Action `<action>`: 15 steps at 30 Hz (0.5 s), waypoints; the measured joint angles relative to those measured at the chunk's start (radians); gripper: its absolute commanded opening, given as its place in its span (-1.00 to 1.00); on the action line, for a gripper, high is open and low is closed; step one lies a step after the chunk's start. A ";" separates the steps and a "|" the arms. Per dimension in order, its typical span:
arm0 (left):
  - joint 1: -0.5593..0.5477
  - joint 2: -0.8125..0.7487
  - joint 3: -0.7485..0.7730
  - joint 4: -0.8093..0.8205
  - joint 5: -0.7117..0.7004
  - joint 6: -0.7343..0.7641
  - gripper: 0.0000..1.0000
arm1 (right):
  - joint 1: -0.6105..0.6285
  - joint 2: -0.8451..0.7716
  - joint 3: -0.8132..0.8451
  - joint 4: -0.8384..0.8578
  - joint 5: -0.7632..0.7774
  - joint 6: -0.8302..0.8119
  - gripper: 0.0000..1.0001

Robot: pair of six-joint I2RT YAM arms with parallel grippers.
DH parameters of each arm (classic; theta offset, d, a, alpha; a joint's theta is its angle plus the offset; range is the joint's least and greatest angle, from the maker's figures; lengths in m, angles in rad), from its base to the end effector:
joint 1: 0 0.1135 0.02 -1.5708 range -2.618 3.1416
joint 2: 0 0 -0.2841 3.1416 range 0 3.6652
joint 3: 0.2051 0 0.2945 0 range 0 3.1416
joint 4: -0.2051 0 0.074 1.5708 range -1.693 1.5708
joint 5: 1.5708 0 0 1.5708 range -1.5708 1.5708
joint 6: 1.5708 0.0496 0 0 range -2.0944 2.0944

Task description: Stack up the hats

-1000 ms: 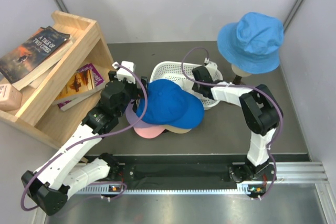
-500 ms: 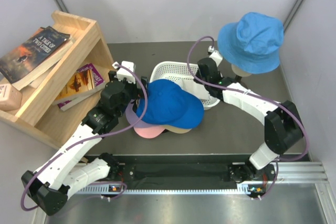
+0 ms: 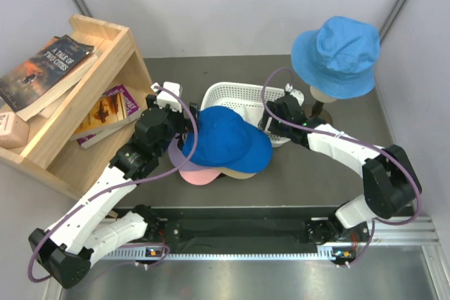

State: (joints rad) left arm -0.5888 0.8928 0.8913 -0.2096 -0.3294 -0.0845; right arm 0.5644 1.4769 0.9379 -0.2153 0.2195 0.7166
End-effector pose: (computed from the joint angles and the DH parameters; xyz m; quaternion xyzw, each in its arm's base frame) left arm 0.2155 -0.1246 0.3690 0.0916 0.7686 -0.0845 0.6275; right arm 0.3106 0.1839 0.2160 0.1127 0.9063 0.1552 0.3765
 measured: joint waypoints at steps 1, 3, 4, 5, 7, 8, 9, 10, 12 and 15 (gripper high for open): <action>0.000 0.000 0.000 0.000 0.000 0.000 0.98 | -0.004 0.003 0.002 0.003 -0.015 -0.001 0.63; 0.000 0.000 0.000 0.000 0.000 0.000 0.98 | -0.009 0.032 0.021 -0.010 -0.035 -0.011 0.63; 0.000 0.000 0.000 0.000 0.000 0.000 0.98 | -0.009 0.062 0.044 -0.020 -0.041 -0.019 0.64; 0.000 0.000 0.000 0.000 0.000 0.000 0.98 | -0.009 0.104 0.072 -0.026 -0.048 -0.028 0.64; 0.000 0.000 0.000 0.000 0.000 0.000 0.98 | -0.009 0.171 0.106 -0.024 -0.057 -0.040 0.65; 0.000 0.000 0.000 0.000 0.000 0.000 0.98 | -0.009 0.193 0.112 -0.025 -0.058 -0.043 0.65; 0.000 0.000 0.000 0.000 0.000 0.000 0.98 | -0.009 0.217 0.117 -0.024 -0.058 -0.046 0.66; 0.000 0.000 0.000 0.000 0.000 0.000 0.98 | -0.009 0.238 0.125 -0.028 -0.061 -0.051 0.66; 0.000 0.000 0.000 0.000 0.000 0.000 0.98 | -0.009 0.279 0.144 -0.037 -0.064 -0.060 0.66; 0.000 0.002 0.000 0.000 0.000 0.000 0.98 | -0.008 0.323 0.193 -0.039 -0.064 -0.069 0.66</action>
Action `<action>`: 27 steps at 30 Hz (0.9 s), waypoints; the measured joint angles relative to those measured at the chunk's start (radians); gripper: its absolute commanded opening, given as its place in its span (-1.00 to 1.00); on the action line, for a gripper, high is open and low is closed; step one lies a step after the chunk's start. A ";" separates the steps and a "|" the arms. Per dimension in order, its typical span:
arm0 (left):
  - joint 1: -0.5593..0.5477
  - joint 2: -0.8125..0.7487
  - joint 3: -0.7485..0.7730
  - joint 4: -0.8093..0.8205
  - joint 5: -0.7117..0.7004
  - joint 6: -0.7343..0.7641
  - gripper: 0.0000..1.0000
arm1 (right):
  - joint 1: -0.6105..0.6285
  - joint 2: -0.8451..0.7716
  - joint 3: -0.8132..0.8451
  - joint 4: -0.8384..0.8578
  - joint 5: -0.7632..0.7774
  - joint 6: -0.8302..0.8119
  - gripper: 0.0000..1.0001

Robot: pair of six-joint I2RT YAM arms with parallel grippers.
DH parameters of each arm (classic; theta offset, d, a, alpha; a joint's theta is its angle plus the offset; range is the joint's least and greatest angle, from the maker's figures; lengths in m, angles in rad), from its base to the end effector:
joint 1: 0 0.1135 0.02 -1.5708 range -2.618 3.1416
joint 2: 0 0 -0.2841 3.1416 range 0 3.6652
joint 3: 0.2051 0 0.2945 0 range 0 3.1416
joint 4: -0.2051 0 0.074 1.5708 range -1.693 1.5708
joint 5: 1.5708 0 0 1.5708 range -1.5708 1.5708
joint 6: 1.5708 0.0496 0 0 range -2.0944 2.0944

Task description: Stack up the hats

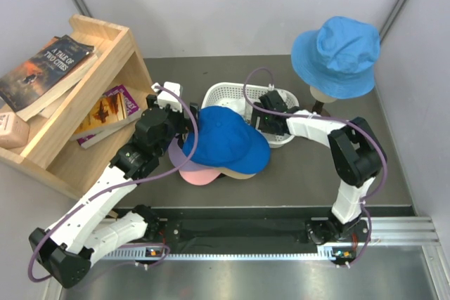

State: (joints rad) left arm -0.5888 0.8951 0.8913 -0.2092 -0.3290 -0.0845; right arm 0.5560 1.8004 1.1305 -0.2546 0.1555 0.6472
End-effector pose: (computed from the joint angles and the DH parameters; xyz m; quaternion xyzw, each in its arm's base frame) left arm 0.2160 -0.1250 0.3685 0.0920 0.7691 -0.0843 0.6268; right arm 0.3625 0.2162 0.1599 0.0677 0.9433 0.1185 0.3027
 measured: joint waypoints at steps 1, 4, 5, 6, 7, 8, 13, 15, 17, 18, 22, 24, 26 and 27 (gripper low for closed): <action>0.000 0.003 0.000 0.000 0.001 0.000 0.98 | 0.000 0.013 0.014 0.002 0.002 -0.001 0.67; 0.000 0.018 0.000 0.003 0.010 0.000 0.98 | 0.000 0.047 0.051 0.002 0.029 0.000 0.67; 0.000 0.023 0.000 0.003 0.012 0.000 0.98 | 0.000 0.061 0.067 0.000 0.045 0.000 0.67; 0.000 0.027 0.000 0.004 0.014 0.000 0.98 | 0.000 0.077 0.085 0.001 0.063 0.000 0.68; 0.000 0.029 0.000 0.004 0.016 0.000 0.98 | 0.000 0.095 0.105 0.000 0.082 0.000 0.67; 0.000 0.030 0.000 0.005 0.017 0.000 0.98 | 0.000 0.113 0.125 0.000 0.100 0.000 0.67; 0.000 0.030 -0.003 0.008 0.016 0.001 0.98 | -0.014 0.193 0.226 0.006 0.163 -0.003 0.68; 0.000 0.030 -0.004 0.008 0.016 0.001 0.98 | -0.024 0.204 0.243 0.008 0.176 -0.013 0.69; 0.000 0.030 -0.004 0.008 0.016 0.002 0.98 | -0.034 0.206 0.244 0.006 0.184 -0.026 0.71; 0.000 0.030 -0.004 0.008 0.014 0.002 0.98 | -0.038 0.205 0.244 0.005 0.184 -0.032 0.79; 0.000 0.030 -0.006 0.008 0.010 0.002 0.98 | -0.043 0.163 0.208 -0.023 0.186 -0.057 0.89; 0.000 0.030 -0.006 0.008 0.008 0.003 0.98 | -0.045 0.142 0.195 -0.037 0.184 -0.063 0.89; 0.000 0.030 -0.008 0.009 0.006 0.005 0.98 | -0.047 0.113 0.177 -0.053 0.183 -0.065 0.89; 0.000 0.030 -0.008 0.009 0.006 0.005 0.98 | -0.048 0.100 0.168 -0.057 0.183 -0.065 0.90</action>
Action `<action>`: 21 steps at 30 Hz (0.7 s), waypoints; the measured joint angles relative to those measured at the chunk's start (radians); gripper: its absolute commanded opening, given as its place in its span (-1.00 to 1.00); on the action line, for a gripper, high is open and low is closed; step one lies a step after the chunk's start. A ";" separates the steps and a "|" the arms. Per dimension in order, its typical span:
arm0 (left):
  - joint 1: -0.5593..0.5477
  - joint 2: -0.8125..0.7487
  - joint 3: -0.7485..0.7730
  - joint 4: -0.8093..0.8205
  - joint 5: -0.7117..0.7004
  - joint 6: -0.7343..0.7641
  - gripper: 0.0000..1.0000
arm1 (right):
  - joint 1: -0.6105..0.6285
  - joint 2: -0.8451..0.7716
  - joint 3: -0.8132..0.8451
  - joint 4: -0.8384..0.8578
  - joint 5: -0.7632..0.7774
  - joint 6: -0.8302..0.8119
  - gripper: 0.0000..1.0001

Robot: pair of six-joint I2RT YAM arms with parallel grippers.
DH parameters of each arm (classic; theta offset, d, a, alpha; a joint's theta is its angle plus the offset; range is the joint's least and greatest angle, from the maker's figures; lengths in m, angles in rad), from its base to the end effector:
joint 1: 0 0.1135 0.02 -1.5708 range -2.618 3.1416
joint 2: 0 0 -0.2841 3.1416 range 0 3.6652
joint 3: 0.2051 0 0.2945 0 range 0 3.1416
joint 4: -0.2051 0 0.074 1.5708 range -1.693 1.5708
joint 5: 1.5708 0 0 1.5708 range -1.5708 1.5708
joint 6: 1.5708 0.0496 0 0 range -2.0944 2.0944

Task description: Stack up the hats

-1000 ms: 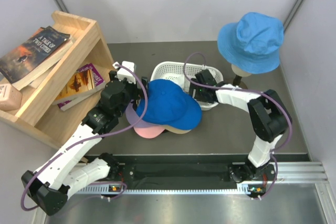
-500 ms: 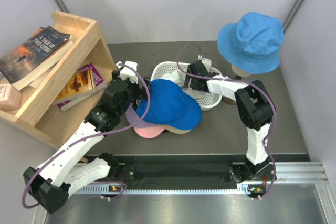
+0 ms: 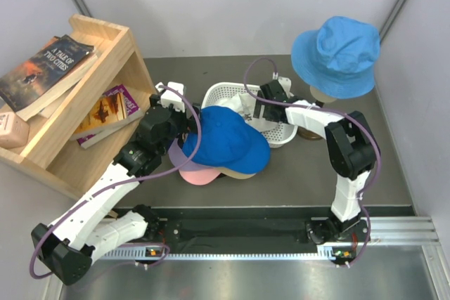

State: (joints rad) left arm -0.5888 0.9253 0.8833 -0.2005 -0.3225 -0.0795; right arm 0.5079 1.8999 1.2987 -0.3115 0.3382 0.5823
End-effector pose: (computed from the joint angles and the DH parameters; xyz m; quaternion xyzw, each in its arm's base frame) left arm 0.2226 -0.1298 0.3592 0.1000 0.7771 -0.0801 0.6162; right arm 0.4077 0.2081 0.1732 0.0890 0.9302 0.0290 0.3550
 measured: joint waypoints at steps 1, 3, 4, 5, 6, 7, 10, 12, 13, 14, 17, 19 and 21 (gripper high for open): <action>0.000 0.000 0.000 0.000 0.000 0.000 0.98 | -0.001 -0.011 -0.010 -0.003 0.000 0.000 0.90; 0.000 0.000 -0.001 0.001 0.000 0.000 0.98 | -0.002 -0.023 -0.018 -0.019 -0.002 0.000 0.99; 0.000 0.000 -0.001 0.001 0.000 0.000 0.98 | -0.002 -0.023 -0.018 -0.027 -0.005 0.000 0.99; 0.000 0.000 -0.001 0.001 0.000 0.000 0.98 | -0.002 -0.023 -0.018 -0.037 -0.009 -0.004 0.99; 0.000 0.000 -0.001 0.001 0.000 0.000 0.98 | -0.002 -0.023 -0.018 -0.051 -0.014 -0.006 0.99; 0.000 0.000 -0.001 0.002 0.000 0.000 0.98 | -0.002 -0.021 -0.018 -0.058 -0.016 -0.007 0.99; 0.000 0.000 -0.001 0.002 0.000 0.000 0.98 | -0.002 -0.007 -0.018 -0.073 -0.029 -0.009 0.99; 0.000 0.000 -0.001 0.003 0.001 0.000 0.98 | -0.002 0.007 -0.018 -0.076 -0.040 -0.011 0.99; 0.000 0.000 -0.001 0.003 0.001 0.000 0.98 | -0.002 0.013 -0.017 -0.076 -0.044 -0.012 1.00; 0.000 0.000 -0.001 0.004 0.001 0.000 0.98 | -0.002 0.020 -0.013 -0.078 -0.049 -0.014 0.99; 0.000 0.000 -0.001 0.005 0.003 0.000 0.98 | -0.003 0.038 0.009 -0.076 -0.059 -0.018 0.97; 0.000 0.000 -0.001 0.005 0.003 0.000 0.98 | -0.002 0.050 0.019 -0.066 -0.061 -0.023 0.73; 0.000 0.000 -0.001 0.006 0.003 0.000 0.98 | -0.002 0.053 0.019 -0.052 -0.073 -0.020 0.42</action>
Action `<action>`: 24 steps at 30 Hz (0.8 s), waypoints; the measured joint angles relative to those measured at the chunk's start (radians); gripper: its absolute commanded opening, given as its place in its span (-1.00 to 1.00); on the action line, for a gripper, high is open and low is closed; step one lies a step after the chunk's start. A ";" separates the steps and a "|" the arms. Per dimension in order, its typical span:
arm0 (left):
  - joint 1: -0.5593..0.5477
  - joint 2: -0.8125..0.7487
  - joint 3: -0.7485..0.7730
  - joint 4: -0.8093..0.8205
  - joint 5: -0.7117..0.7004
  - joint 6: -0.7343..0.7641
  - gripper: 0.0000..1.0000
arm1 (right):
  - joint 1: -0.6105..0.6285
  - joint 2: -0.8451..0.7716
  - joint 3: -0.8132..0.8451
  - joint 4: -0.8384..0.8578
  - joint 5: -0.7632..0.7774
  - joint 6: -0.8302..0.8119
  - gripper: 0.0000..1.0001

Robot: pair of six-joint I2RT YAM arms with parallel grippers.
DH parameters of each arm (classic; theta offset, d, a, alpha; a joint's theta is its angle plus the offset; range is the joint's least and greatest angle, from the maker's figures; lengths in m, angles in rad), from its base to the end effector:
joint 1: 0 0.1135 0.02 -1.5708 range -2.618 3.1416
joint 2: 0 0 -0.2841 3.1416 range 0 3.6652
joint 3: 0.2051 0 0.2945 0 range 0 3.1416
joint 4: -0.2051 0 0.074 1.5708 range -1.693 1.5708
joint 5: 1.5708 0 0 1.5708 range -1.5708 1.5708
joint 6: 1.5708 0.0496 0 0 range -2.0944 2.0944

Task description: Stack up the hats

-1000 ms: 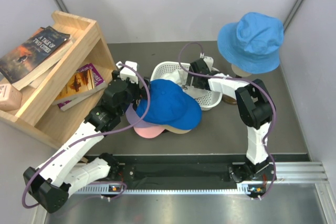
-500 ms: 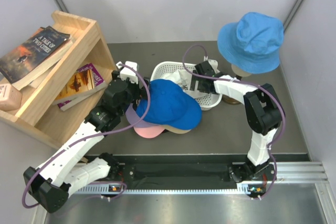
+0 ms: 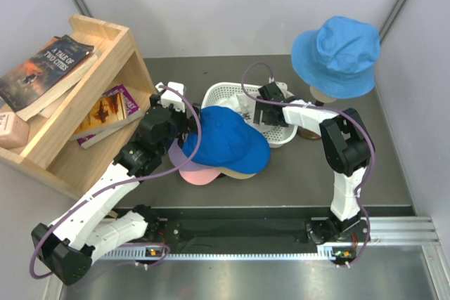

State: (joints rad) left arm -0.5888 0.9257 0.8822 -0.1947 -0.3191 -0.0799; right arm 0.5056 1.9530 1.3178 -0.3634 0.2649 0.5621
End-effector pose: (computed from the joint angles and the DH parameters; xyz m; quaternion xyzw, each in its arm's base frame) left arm 0.2228 -0.1301 0.3593 0.1003 0.7759 -0.0823 0.6174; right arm 0.4084 0.2112 0.1518 0.0641 0.9495 0.0333 0.3053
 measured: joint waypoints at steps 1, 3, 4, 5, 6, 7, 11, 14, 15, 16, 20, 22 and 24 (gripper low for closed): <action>0.000 0.000 0.000 0.000 0.000 0.000 0.98 | 0.001 0.000 -0.002 0.000 0.000 -0.002 0.33; 0.000 0.000 0.000 0.000 0.000 0.000 0.98 | 0.000 -0.002 -0.005 0.013 -0.001 -0.003 -0.10; 0.000 0.000 0.000 0.000 0.000 0.000 0.98 | -0.001 -0.005 -0.011 0.027 -0.002 -0.003 -0.20; 0.000 0.000 0.000 0.000 0.000 0.000 0.98 | -0.003 -0.008 -0.019 0.037 -0.001 -0.002 -0.33; 0.000 0.000 0.000 0.000 0.000 0.000 0.98 | -0.005 -0.015 -0.031 0.051 -0.006 0.006 -0.54; 0.000 0.000 0.000 0.000 0.000 0.000 0.98 | -0.005 -0.023 -0.042 0.060 -0.007 0.006 -0.66; 0.000 0.000 0.000 0.000 0.000 0.000 0.98 | -0.005 -0.062 -0.078 0.061 -0.017 0.005 -1.00; 0.000 0.000 0.000 0.000 0.000 0.000 0.98 | -0.004 -0.097 -0.095 0.056 -0.031 0.006 -1.00; 0.000 0.000 0.000 0.000 0.000 0.000 0.98 | -0.004 -0.113 -0.100 0.056 -0.034 0.006 -1.00; 0.000 0.000 0.000 0.000 0.000 0.000 0.98 | -0.003 -0.130 -0.101 0.055 -0.038 0.006 -1.00; 0.000 0.000 0.000 0.000 0.001 0.000 0.98 | -0.002 -0.211 -0.123 0.065 -0.042 0.006 -1.00; 0.000 -0.001 0.000 0.000 0.004 0.000 0.98 | -0.002 -0.247 -0.133 0.071 -0.042 0.006 -0.99; 0.000 -0.001 0.000 0.000 0.007 0.000 0.98 | -0.002 -0.270 -0.140 0.079 -0.042 0.006 -0.84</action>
State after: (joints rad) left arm -0.5888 0.9249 0.8818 -0.1947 -0.3119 -0.0803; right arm 0.5037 1.6825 1.1782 -0.2840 0.2234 0.5682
